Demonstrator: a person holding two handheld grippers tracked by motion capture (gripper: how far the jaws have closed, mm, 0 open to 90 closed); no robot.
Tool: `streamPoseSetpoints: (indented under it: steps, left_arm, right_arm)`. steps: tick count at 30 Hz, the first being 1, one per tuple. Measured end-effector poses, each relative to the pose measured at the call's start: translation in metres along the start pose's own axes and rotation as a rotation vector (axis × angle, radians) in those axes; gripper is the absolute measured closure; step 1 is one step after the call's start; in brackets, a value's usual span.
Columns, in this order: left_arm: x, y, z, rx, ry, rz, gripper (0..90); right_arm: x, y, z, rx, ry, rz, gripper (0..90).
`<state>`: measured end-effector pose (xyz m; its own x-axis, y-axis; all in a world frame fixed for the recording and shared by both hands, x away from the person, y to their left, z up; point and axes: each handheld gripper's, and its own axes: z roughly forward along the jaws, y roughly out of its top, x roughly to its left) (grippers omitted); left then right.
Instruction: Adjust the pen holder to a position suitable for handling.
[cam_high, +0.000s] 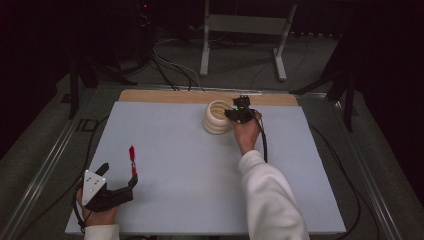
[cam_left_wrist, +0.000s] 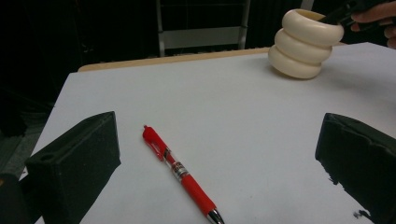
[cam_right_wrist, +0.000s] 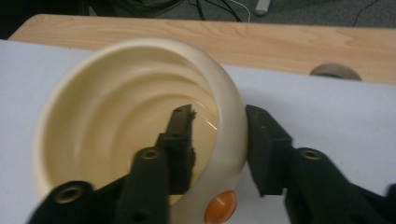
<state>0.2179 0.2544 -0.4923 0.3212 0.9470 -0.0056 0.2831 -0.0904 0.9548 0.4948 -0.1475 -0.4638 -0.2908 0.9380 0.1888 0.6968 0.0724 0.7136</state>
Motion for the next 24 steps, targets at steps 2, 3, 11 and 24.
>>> streamPoseSetpoints:
  steps: [2,3,11,24]
  left_arm:
    - [0.000,0.000,0.000,0.000,0.000,0.003,0.5]
    - [-0.001,0.000,0.000,0.000,0.000,0.004,0.5]
    - [-0.001,0.000,0.001,0.006,-0.002,0.008,0.5]
    - [-0.003,0.000,0.003,0.014,-0.007,0.018,0.5]
  right_arm:
    - [-0.002,-0.004,-0.001,-0.012,0.005,0.014,73.5]
    - [-0.003,-0.005,-0.001,-0.017,0.006,0.013,75.5]
    - [-0.001,-0.006,-0.008,-0.039,0.048,-0.013,77.9]
    - [0.028,-0.013,-0.034,-0.033,0.120,-0.142,77.9]
